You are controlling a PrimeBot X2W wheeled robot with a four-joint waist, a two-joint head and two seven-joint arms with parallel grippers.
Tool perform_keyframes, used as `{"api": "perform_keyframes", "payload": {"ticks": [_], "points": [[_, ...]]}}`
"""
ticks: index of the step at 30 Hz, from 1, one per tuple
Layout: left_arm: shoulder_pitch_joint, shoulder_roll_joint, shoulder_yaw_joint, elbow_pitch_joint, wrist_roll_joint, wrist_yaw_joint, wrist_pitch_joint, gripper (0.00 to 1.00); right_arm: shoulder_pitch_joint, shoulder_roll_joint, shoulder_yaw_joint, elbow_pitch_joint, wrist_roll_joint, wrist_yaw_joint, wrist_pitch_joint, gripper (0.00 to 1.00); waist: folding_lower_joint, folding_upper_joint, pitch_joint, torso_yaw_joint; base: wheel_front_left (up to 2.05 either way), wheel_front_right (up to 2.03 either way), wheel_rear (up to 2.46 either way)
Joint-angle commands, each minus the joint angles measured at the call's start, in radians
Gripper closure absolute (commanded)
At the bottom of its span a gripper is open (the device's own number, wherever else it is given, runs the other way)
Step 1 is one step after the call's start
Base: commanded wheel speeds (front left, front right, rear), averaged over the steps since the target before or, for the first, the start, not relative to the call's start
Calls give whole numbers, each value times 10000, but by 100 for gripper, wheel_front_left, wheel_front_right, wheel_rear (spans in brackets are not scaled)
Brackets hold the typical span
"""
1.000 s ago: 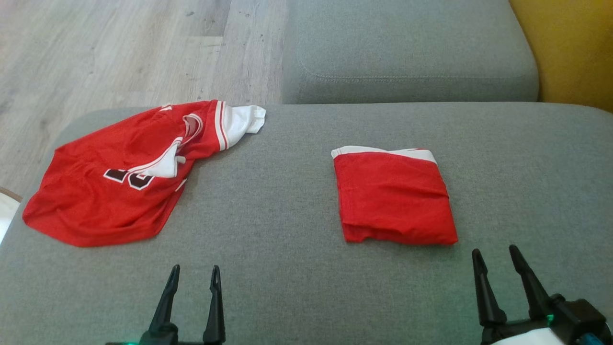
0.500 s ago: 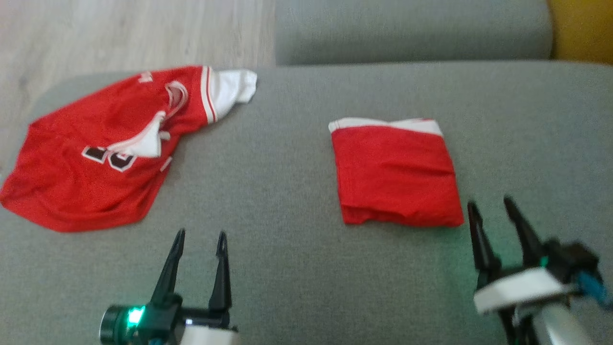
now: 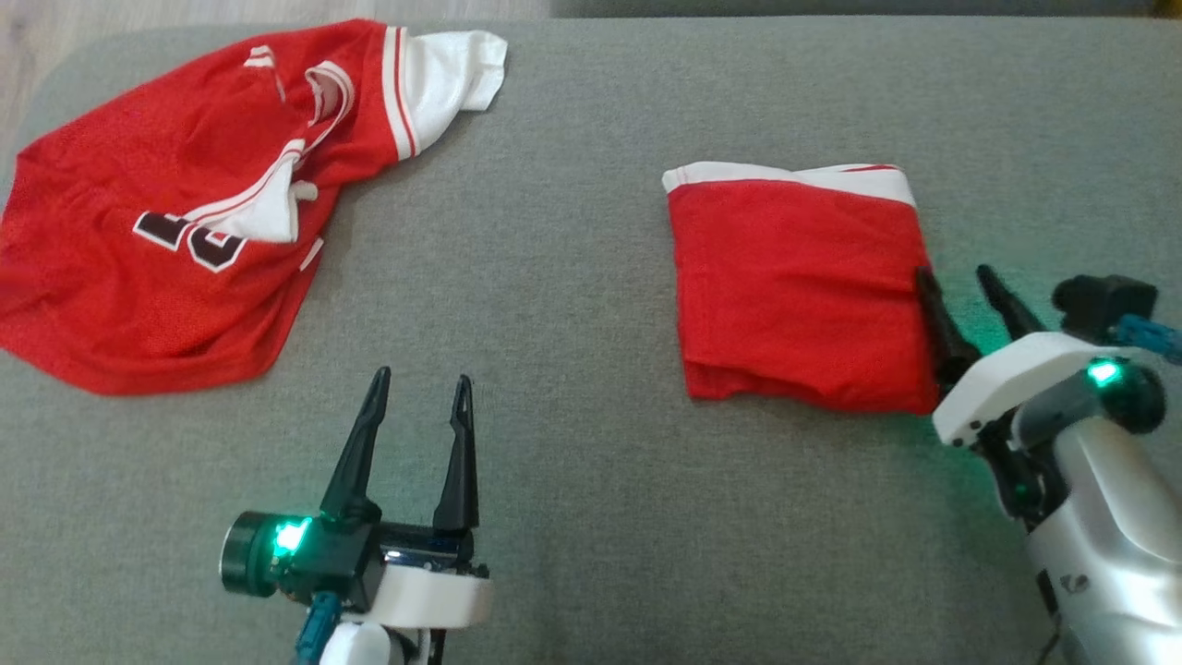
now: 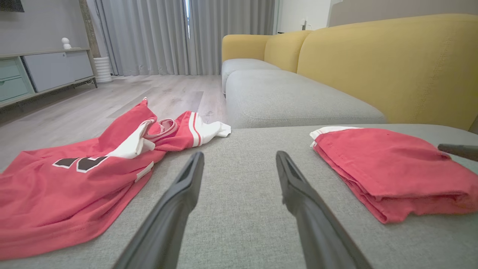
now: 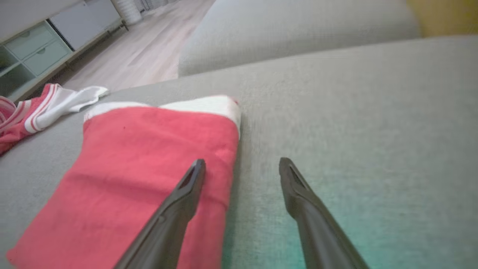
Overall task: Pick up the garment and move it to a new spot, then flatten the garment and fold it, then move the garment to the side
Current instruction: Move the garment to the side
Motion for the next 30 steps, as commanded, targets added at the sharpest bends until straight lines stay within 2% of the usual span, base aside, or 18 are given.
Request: {"api": "perform_keyframes", "payload": {"ticks": [1,2,3,4,5,6,7,8,10,12,20,27,30], "points": [[-344,-23,284,-274,-76,107,-51,0,-227,-11,469,53,528,67,210,0,-2,0,156,123,0,0,0],[-367,-23,289,-273,-84,124,-51,0,-250,15,596,167,771,67,330,0,-2,0,182,128,0,0,0],[-382,-23,291,-277,-89,142,-51,0,-258,34,734,237,996,67,447,14,-2,0,207,125,0,0,0],[-391,-23,295,-287,-94,164,-51,0,-256,74,878,253,1287,67,558,28,-2,0,239,112,0,0,0],[-397,-23,296,-303,-111,183,-51,0,-249,124,964,250,1647,67,671,55,-2,0,271,93,0,0,0],[-397,-23,296,-303,-111,183,-51,0,-249,124,964,250,1647,67,671,55,-2,0,271,93,0,0,0],[-412,-23,298,-336,-145,183,-51,0,-259,124,1100,172,1949,67,735,92,-2,0,318,64,0,0,0],[-430,-23,307,-367,-164,174,-51,0,-278,94,1214,83,2222,67,749,100,-2,0,367,18,0,0,0],[-478,-23,318,-409,-161,125,-51,0,-338,-51,1405,-59,2601,67,658,100,-2,0,451,-97,0,0,0],[-603,-23,382,-461,-93,71,-51,0,-566,-476,1541,-115,2630,67,242,100,-2,0,624,-332,0,0,0],[-1068,-24,500,-1008,-171,-242,-51,0,-1386,-2225,1583,102,1556,67,-312,100,-2,0,1375,-1162,0,0,0],[-1538,-24,344,-1271,-342,-541,-51,0,-1974,-3817,829,262,617,67,-362,100,-2,0,2181,-1609,0,0,0],[-1733,-24,307,-1370,-345,-616,-51,0,-2291,-4209,342,239,125,67,-273,100,-2,0,2464,-1718,0,0,0]]}}
